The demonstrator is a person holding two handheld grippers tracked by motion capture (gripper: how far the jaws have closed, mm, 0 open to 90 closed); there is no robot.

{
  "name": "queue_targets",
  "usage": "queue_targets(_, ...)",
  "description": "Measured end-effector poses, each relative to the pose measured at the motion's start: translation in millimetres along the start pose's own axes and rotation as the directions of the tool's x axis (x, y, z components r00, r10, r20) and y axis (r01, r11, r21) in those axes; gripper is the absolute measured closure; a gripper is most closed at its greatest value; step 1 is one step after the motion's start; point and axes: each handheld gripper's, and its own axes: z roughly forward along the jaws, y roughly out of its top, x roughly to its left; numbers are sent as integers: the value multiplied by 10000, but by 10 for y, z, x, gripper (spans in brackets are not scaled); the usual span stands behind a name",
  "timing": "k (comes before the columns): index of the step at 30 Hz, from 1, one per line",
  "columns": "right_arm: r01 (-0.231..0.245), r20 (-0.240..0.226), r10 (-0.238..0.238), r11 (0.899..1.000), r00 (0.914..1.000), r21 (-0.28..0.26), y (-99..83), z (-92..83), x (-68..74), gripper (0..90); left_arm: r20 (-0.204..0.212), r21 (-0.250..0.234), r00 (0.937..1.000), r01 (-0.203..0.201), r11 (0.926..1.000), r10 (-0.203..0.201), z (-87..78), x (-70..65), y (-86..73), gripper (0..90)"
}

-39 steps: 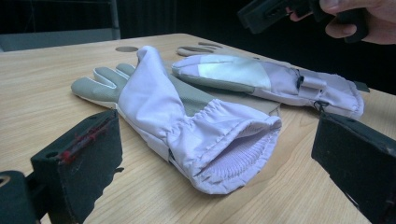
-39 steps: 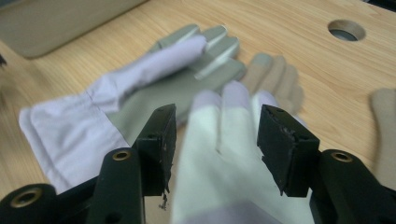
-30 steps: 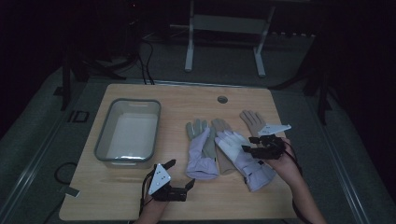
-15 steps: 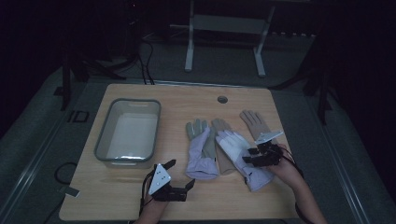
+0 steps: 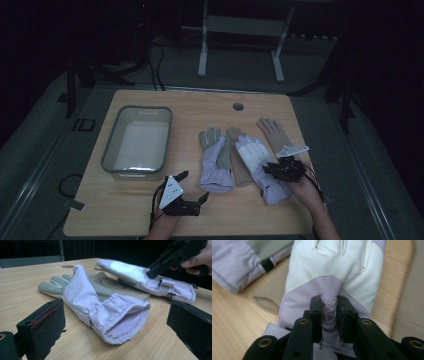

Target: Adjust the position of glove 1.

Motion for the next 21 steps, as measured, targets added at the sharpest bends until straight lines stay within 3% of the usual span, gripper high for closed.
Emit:
queue_targets(4,-628,185,637,9969,9978,-485,32,-160,39,763,-8,-1,10000,-15,10000,15,0,-3,0,20)
queue_targets(13,-1362,635,1458,9813,9873,-1358,256,-389,306,762,-35,-12,10000,-48,10000,48,0,-4,0,20)
queue_targets(21,-2199,574,2371,9515,9698,-2153,507,-407,496,762,-56,-19,10000,-63,10000,63,-1,-6,-1,20)
